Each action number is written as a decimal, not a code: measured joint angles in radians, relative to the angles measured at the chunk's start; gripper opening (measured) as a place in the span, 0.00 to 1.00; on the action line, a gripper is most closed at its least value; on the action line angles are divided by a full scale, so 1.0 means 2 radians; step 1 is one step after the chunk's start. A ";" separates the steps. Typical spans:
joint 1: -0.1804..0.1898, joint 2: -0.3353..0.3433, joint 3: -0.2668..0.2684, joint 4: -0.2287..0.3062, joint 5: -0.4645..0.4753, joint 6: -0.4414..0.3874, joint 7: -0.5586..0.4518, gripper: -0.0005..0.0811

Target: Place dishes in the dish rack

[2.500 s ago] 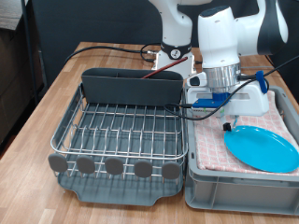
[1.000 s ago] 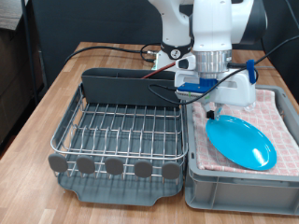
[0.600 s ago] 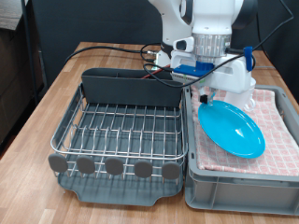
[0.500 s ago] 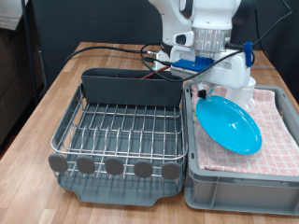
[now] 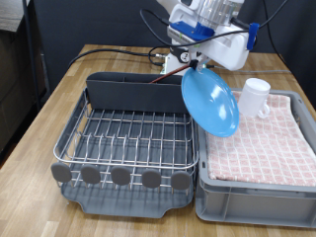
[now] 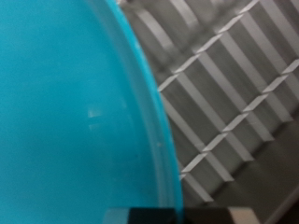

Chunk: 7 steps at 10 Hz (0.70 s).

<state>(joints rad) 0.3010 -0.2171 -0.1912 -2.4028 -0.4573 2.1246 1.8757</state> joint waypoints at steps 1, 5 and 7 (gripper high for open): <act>-0.001 -0.007 0.000 0.015 -0.003 -0.027 -0.001 0.02; -0.001 -0.011 0.003 0.026 -0.019 -0.069 -0.002 0.02; -0.001 -0.011 0.009 0.046 -0.040 -0.114 -0.021 0.02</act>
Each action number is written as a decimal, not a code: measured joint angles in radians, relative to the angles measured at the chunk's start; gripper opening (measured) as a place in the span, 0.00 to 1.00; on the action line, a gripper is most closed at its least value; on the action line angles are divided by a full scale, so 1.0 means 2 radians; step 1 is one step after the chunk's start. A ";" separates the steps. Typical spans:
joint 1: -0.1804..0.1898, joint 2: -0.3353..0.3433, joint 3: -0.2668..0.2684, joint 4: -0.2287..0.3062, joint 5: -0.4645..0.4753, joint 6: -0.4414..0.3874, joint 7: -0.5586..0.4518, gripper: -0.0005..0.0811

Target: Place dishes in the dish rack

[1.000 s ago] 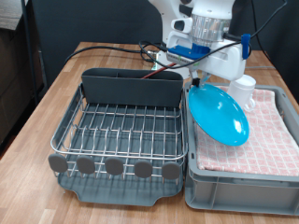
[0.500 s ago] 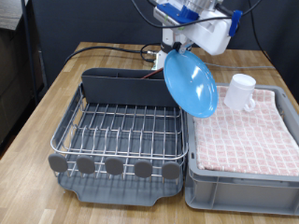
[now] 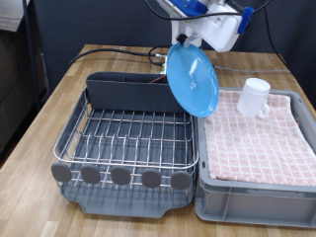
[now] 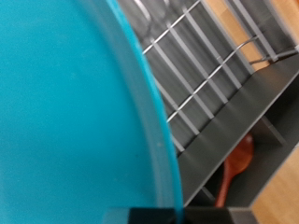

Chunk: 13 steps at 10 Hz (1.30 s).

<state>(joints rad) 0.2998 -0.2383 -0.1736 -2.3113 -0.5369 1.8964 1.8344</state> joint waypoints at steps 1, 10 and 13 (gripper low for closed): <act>0.000 0.000 0.000 0.007 -0.009 -0.013 -0.014 0.02; -0.006 0.032 -0.020 0.049 -0.071 -0.068 -0.061 0.02; -0.006 0.027 -0.017 0.064 -0.133 -0.106 -0.094 0.02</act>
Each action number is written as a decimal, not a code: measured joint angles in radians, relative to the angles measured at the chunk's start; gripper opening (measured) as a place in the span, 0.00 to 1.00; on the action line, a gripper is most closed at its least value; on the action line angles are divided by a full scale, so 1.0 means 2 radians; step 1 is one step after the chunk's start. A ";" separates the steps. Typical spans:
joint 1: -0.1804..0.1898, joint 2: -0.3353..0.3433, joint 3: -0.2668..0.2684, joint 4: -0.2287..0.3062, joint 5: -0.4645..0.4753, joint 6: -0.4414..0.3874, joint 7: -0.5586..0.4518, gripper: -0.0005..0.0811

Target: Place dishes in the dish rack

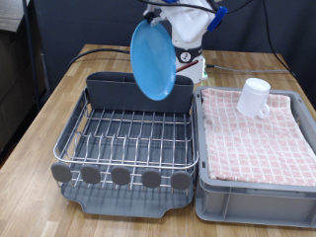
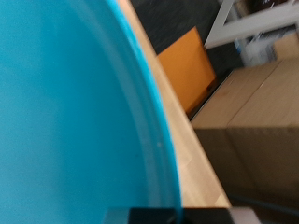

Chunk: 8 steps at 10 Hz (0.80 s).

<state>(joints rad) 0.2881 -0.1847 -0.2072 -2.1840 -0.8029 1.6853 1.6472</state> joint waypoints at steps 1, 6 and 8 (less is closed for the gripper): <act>0.000 -0.004 -0.003 0.001 -0.024 0.009 -0.023 0.02; -0.007 -0.003 -0.025 0.003 -0.094 0.035 -0.098 0.02; -0.008 0.000 -0.032 0.003 -0.113 0.038 -0.112 0.02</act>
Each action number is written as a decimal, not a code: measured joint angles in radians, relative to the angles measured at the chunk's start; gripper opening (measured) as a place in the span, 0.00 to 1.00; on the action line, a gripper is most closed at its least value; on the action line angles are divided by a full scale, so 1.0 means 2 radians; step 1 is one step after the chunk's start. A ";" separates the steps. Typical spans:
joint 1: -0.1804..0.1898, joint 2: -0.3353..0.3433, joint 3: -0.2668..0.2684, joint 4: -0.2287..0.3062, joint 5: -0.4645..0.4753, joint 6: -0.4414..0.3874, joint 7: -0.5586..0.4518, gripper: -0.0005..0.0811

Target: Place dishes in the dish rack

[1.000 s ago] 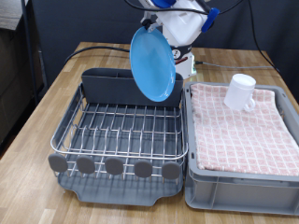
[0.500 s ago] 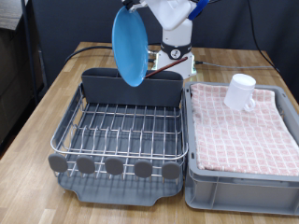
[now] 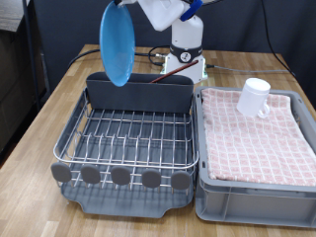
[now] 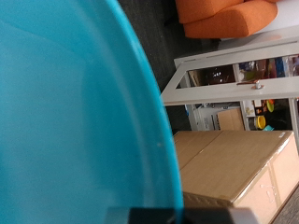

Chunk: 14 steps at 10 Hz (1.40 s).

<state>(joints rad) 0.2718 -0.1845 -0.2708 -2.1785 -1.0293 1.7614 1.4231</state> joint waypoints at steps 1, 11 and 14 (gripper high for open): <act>0.000 0.003 -0.004 -0.001 -0.007 0.010 -0.007 0.02; 0.000 0.051 -0.018 -0.055 -0.088 0.098 -0.014 0.02; -0.002 0.078 -0.030 -0.068 -0.110 0.122 0.021 0.02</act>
<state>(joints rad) 0.2682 -0.0279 -0.3307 -2.3146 -1.2485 2.0061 1.4653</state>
